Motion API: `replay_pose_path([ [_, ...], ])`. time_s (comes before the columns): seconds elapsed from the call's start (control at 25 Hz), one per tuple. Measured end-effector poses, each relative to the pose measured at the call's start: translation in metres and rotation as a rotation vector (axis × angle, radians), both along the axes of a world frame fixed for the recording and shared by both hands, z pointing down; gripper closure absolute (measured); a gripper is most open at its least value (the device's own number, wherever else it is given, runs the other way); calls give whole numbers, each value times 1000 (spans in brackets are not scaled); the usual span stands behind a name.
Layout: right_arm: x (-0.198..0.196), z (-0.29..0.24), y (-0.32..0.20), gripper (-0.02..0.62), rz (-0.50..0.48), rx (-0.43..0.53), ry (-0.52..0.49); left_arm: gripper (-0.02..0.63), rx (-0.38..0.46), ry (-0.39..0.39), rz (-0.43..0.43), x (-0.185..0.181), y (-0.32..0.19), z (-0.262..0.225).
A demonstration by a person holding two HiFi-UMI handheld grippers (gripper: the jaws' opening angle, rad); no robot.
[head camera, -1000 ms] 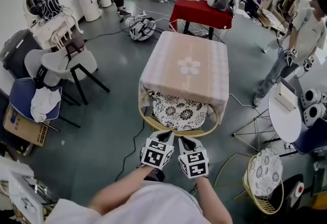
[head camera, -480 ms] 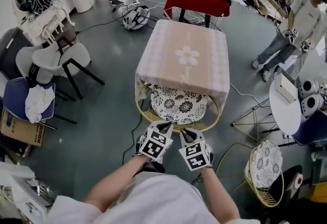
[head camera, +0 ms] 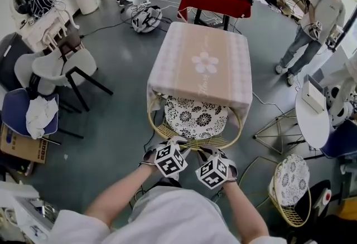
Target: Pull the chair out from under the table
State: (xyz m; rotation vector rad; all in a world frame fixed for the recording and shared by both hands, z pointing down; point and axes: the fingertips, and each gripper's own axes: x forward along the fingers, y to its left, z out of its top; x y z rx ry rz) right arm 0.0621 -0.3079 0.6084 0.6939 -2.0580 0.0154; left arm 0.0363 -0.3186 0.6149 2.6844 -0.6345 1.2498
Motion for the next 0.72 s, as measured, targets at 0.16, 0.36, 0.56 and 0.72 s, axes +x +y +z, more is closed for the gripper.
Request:
replay_pose_path([
  [0.16, 0, 8, 0, 589, -40, -18, 21, 506, -29, -55, 116, 3, 3, 12],
  [0.36, -1, 22, 2, 523, -107, -50, 76, 477, -48, -126, 230, 0, 4, 26],
  [0.56, 5, 41, -3, 495, -177, -43, 188, 469, -66, -238, 326, -15, 2, 47],
  [0.72, 2, 56, -7, 494, -238, -45, 259, 469, -64, -303, 382, -22, 1, 66],
])
